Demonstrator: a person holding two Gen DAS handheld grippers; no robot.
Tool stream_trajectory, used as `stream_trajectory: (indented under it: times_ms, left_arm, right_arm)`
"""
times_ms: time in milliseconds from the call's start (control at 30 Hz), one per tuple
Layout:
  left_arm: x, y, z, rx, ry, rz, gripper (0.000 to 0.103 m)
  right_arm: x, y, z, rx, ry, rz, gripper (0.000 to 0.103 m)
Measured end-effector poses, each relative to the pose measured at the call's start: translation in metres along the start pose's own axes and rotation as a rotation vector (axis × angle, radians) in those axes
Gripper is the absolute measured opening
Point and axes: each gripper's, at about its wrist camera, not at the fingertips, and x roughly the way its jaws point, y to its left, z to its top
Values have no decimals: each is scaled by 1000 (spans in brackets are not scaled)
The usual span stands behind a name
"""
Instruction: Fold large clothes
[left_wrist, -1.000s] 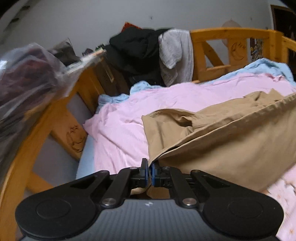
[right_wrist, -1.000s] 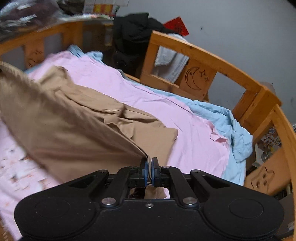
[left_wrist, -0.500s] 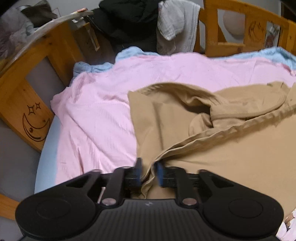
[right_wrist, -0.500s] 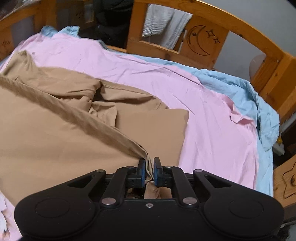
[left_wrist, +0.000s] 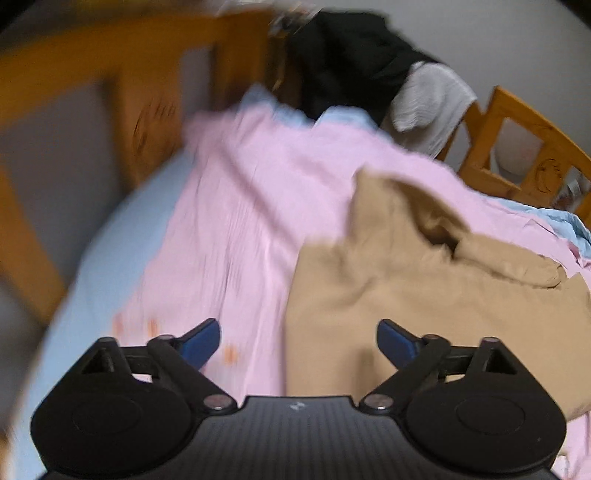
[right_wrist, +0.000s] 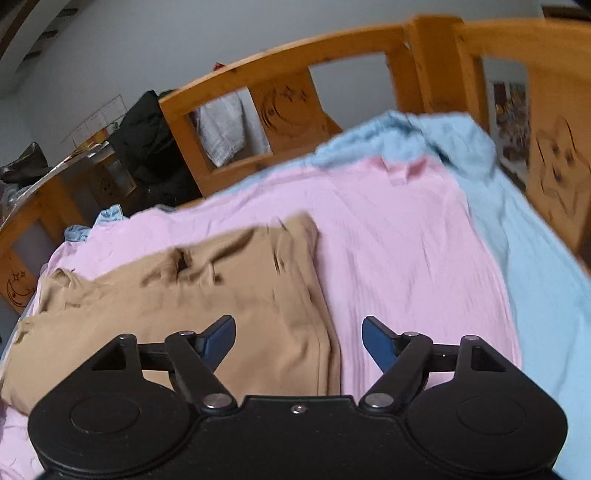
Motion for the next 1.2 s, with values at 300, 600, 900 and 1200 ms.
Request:
stream_trajectory:
  times_ms: [300,600,900,1200]
  left_arm:
    - [15,4,-21,-127,33,-14,1]
    - [21,-4,-26,-109,16,64,1]
    - [-9,0,-37,-96,-70,107,61]
    - [-31,17,-77,-223,-67,-45,70]
  right_arm:
    - [26,-9,-27,82,-25,-5,14]
    - [32,-9,-26,48,-38,-70,1]
    - [9,-13,-26,98,4,-82,33]
    - [-20,-15,-50,272,150,30,66]
